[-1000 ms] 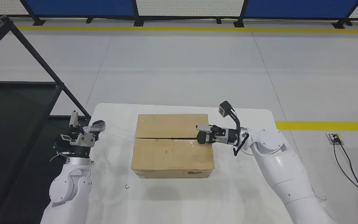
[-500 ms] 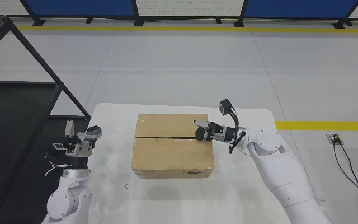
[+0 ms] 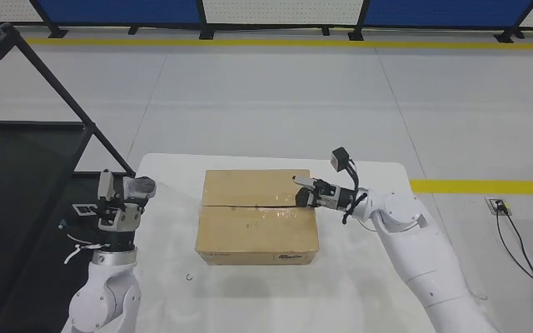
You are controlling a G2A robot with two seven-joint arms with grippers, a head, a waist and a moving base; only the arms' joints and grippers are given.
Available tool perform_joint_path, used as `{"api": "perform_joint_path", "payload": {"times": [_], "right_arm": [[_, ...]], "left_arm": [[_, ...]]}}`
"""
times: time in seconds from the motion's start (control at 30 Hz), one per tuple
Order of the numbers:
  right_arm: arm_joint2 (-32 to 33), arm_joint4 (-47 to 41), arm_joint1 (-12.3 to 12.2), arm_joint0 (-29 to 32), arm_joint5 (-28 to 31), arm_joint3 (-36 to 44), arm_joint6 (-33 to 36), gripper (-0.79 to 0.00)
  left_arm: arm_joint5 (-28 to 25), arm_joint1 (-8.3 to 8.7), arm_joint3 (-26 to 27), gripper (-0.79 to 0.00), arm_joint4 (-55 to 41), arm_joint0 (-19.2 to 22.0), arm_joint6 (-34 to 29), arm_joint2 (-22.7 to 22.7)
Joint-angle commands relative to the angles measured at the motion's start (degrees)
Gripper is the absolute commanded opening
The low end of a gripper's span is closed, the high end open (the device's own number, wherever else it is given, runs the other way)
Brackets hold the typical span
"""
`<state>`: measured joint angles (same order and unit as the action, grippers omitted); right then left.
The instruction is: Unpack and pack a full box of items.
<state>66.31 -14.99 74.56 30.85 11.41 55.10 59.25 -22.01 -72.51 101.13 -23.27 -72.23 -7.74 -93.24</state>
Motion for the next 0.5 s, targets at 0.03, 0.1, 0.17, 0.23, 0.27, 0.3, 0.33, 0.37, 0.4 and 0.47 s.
{"api": "perform_joint_path", "payload": {"times": [0.03, 0.1, 0.17, 0.23, 0.27, 0.3, 0.33, 0.37, 0.4, 0.47], "right_arm": [[0.15, -0.15, -0.13, 0.28, -0.04, 0.12, 0.07, 0.0], [0.19, -0.14, -0.21, 0.4, -0.05, 0.2, 0.09, 0.0], [0.25, -0.35, -0.27, 0.5, -0.09, 0.27, 0.1, 0.0], [0.24, -0.39, -0.33, 0.57, -0.11, 0.38, 0.09, 0.0], [0.25, -0.4, -0.36, 0.6, -0.12, 0.43, 0.09, 0.0], [0.27, -0.42, -0.39, 0.6, -0.14, 0.47, 0.09, 0.0], [0.29, -0.44, -0.43, 0.6, -0.17, 0.49, 0.12, 0.0], [0.29, -0.46, -0.46, 0.61, -0.19, 0.52, 0.14, 0.0], [0.29, -0.52, -0.48, 0.63, -0.11, 0.58, 0.14, 0.0], [0.34, -0.63, -0.53, 0.55, -0.13, 0.52, 0.08, 0.0]], "left_arm": [[1.08, -0.14, 0.99, 0.0, 1.01, 0.57, 0.85, 1.03], [1.82, -0.23, 1.61, 0.0, 1.8, 1.07, 0.96, 1.92], [2.24, -0.33, 2.23, 0.0, 2.78, 1.43, 1.42, 2.7], [2.56, -0.43, 2.94, 0.0, 3.54, 1.68, 1.58, 3.59], [2.81, -0.49, 3.32, 0.0, 3.87, 1.77, 1.55, 4.11], [2.98, -0.53, 3.69, 0.0, 4.25, 1.9, 1.58, 4.54], [3.23, -0.58, 3.96, 0.0, 4.57, 2.0, 1.5, 5.02], [3.41, -0.63, 4.22, 0.0, 4.85, 2.13, 1.58, 5.43], [3.64, -0.69, 4.48, 0.0, 5.16, 2.28, 1.48, 5.96], [4.0, -0.78, 4.95, 0.0, 6.21, 2.53, 1.34, 7.01]]}}
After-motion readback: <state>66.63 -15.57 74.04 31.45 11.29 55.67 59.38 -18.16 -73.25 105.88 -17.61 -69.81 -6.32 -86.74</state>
